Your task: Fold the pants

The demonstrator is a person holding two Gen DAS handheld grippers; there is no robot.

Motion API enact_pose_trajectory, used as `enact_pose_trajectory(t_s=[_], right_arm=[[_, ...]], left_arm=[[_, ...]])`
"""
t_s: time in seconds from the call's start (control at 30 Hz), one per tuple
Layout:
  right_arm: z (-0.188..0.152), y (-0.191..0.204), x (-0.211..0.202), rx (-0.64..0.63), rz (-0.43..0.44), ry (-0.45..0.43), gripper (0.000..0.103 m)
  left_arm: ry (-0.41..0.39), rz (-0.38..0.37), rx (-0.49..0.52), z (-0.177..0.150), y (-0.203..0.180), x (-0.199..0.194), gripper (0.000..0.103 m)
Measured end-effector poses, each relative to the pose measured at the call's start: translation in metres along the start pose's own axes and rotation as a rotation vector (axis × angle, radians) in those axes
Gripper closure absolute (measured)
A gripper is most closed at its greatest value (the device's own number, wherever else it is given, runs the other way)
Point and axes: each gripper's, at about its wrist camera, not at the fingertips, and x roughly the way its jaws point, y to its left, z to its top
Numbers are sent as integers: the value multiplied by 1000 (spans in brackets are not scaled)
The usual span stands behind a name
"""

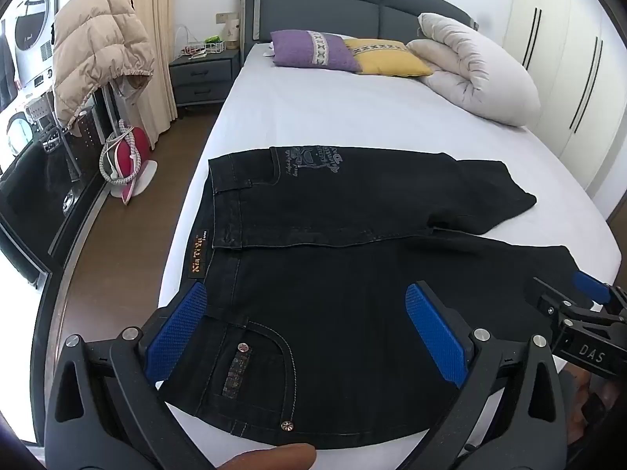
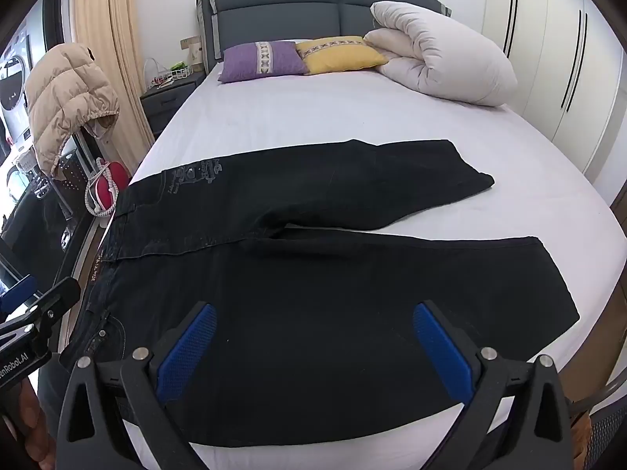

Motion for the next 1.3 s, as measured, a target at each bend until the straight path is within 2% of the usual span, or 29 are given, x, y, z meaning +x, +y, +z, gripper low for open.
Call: enact_pose_trajectory(t_s=[0.9,1.3], right_arm=[[-3,2,0,-8,-6,4,0],[-3,3,0,-9,-6,3,0]], left_arm=[[-4,1,11,-3,10,-3,0],[-3,4,9,-3,3,-1,0]])
